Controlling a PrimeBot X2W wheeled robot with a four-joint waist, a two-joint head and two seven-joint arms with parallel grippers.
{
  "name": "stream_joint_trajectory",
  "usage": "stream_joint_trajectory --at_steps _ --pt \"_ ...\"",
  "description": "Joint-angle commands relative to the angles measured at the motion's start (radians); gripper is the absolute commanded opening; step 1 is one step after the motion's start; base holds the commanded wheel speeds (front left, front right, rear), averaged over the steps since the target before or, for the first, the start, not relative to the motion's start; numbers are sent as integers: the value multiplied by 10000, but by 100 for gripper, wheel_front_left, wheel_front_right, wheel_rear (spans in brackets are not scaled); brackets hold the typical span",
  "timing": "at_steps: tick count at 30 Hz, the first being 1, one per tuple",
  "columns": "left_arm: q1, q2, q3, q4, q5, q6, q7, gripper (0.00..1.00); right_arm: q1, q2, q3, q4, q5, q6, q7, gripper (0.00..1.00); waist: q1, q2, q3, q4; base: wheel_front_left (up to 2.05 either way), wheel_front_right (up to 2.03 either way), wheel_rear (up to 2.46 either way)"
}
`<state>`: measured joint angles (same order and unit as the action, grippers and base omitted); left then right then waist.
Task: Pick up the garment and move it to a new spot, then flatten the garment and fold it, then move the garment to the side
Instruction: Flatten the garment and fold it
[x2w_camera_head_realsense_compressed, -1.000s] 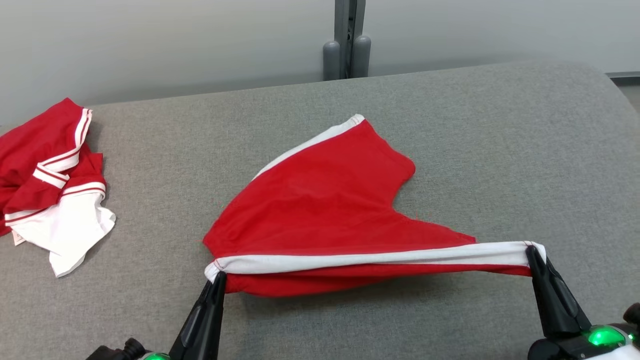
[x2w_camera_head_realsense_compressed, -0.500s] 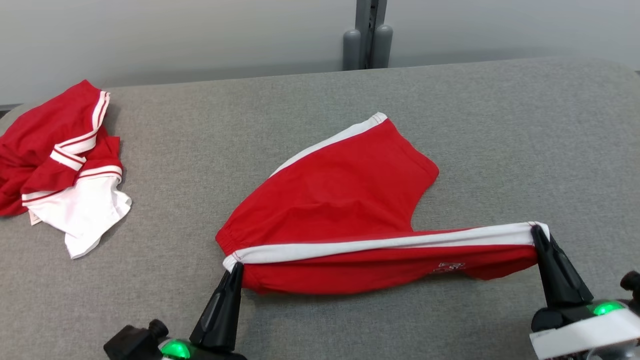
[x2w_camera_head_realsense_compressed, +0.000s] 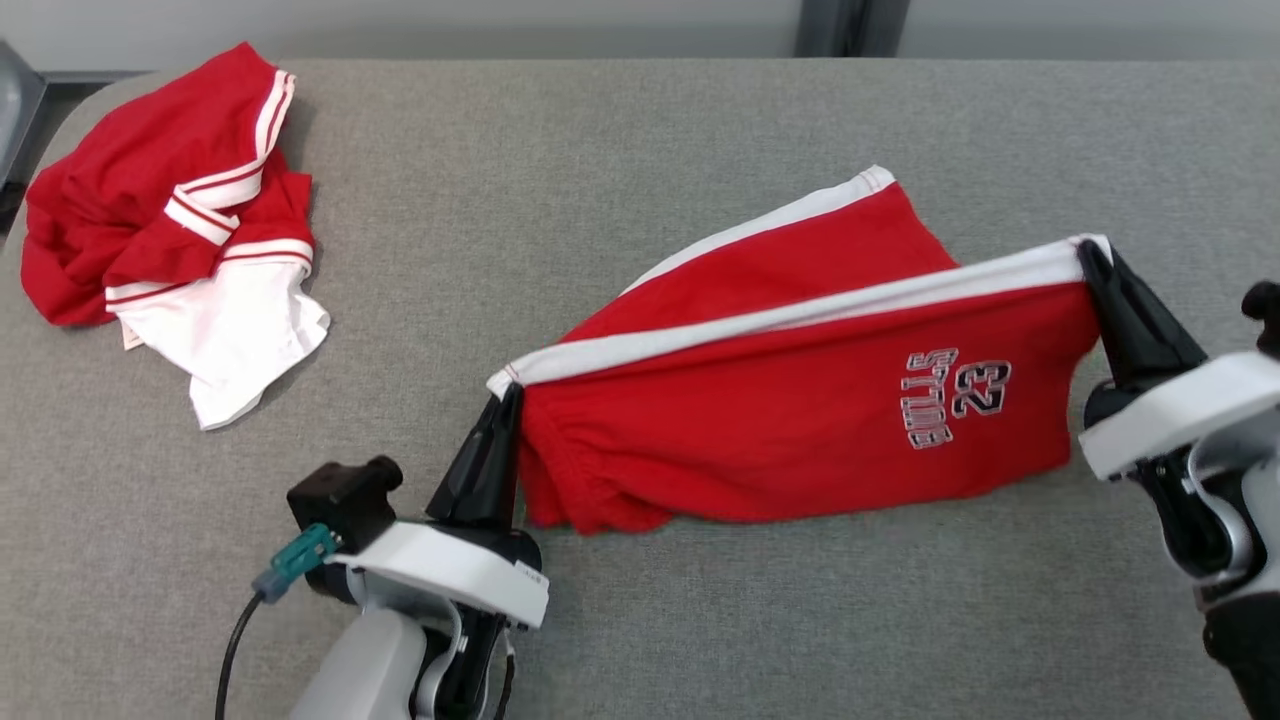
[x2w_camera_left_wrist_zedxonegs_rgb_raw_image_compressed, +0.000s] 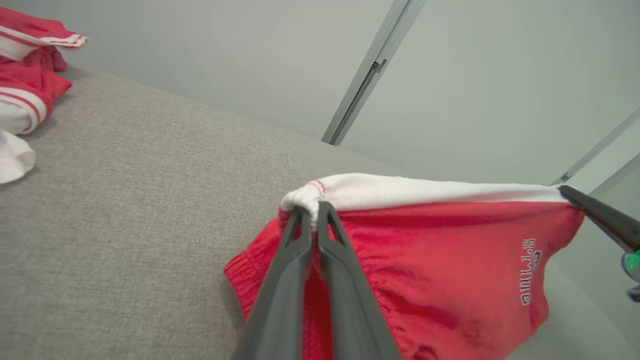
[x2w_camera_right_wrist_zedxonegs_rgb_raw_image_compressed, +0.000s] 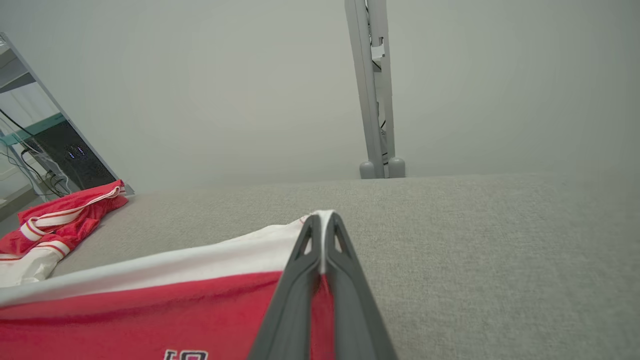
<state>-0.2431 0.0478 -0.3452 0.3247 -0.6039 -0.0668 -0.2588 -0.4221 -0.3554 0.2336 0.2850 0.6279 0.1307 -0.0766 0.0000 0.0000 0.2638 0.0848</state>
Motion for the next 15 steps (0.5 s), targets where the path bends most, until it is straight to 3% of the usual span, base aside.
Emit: stream_joint_trajectory --at_steps 1,8,15 --pt "-301 68 -8 148 -124 151 -33 0 -315 -93 52 173 69 2 40 0 0 0 303 284 0 0 0" --pt "-1676 52 -719 1152 -1097 822 -68 0 -2488 -367 1340 1950 359 2 473 0 0 0 880 880 0 0 0" --pt "-2687 49 -1539 1785 -1866 1218 -71 0 -4262 -498 2615 3758 702 2 533 0 0 0 1312 1323 0 0 0"
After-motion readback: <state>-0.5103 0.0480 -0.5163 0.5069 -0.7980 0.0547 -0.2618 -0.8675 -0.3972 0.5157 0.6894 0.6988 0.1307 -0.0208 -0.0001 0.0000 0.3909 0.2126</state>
